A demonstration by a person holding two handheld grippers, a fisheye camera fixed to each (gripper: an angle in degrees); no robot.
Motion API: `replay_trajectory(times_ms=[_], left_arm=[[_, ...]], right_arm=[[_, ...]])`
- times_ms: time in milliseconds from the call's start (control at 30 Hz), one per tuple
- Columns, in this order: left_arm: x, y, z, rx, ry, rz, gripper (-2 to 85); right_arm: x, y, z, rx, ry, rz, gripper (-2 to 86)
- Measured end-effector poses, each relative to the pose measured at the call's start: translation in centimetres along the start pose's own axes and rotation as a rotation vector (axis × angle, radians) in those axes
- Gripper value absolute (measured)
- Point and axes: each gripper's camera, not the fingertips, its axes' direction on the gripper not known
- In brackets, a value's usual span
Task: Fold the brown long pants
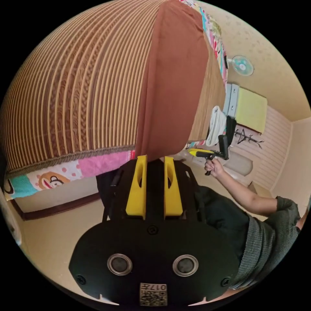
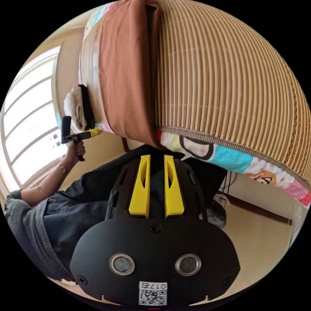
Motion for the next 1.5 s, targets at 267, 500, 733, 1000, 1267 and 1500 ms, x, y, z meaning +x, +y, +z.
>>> replay_trajectory(times_ms=[267,500,733,1000,1267,1500], left_arm=[[-2.9,-14.1,1.4,0.067,0.068,0.048,12.7],[-6.0,-20.3,3.7,0.057,0.195,-0.006,9.2],[-7.3,-19.7,3.5,0.027,0.419,0.069,2.9],[1.0,-7.3,-3.1,0.034,0.488,0.380,4.3],[15.6,0.4,-11.7,0.130,0.536,0.732,2.9],[31.6,5.0,-19.1,0.226,0.502,1.179,4.7]], right_arm=[[3.0,-11.0,-6.4,0.273,-0.248,0.034,12.7],[1.6,-19.0,-4.9,0.307,-0.397,0.002,11.2],[0.6,-16.9,-5.7,0.353,-0.492,-0.027,3.8],[-5.4,-3.7,-10.6,0.360,-0.587,-0.286,2.1],[-15.0,7.6,-18.7,0.495,-0.704,-0.633,1.8],[-26.4,14.8,-28.9,0.542,-0.682,-1.120,1.9]])
